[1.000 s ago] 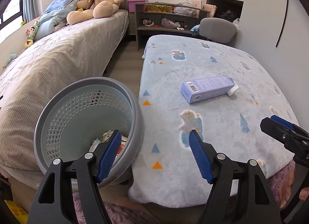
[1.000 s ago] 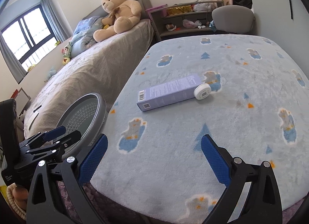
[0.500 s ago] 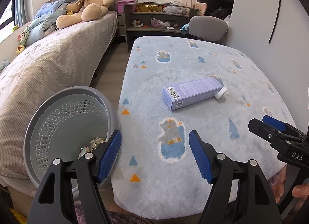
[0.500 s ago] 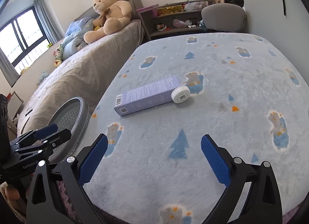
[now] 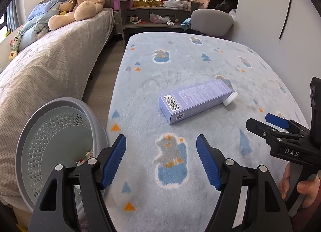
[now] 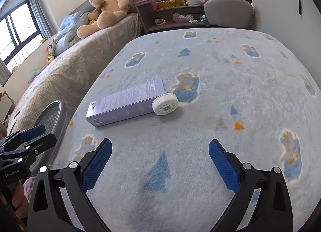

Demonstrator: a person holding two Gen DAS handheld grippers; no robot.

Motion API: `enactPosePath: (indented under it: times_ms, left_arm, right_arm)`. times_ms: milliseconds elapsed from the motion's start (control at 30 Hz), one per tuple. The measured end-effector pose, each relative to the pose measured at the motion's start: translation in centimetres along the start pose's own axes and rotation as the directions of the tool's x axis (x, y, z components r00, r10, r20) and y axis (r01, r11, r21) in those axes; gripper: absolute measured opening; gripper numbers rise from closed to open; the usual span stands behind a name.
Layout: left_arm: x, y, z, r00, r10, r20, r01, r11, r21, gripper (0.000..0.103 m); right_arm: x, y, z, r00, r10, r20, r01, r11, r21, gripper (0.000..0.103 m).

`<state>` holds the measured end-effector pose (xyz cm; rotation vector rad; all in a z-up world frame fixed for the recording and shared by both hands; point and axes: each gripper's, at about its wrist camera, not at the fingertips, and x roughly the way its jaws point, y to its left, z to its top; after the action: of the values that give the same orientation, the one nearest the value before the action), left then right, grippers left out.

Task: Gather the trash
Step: 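Move both tools back over the bed toward the lavender box and cap, then grasp the white round cap with the right tool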

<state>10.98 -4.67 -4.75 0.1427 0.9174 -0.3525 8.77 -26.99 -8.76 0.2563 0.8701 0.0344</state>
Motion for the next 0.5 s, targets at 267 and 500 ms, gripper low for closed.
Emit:
enactPosePath:
  times_ms: [267,500]
  left_arm:
    - [2.1,-0.7,1.6,1.0,-0.022,-0.003,0.022,1.0,0.015,0.069]
    - [3.3,-0.9,2.4,1.0,-0.03,-0.007,0.03,0.999,0.017,0.069]
  right_arm:
    - [3.0,-0.6,2.2,1.0,-0.022,-0.016,0.021,0.999,-0.034,0.093]
    - [4.9,-0.5,3.7,0.999,-0.041,-0.036,0.038,0.996,-0.076,0.084]
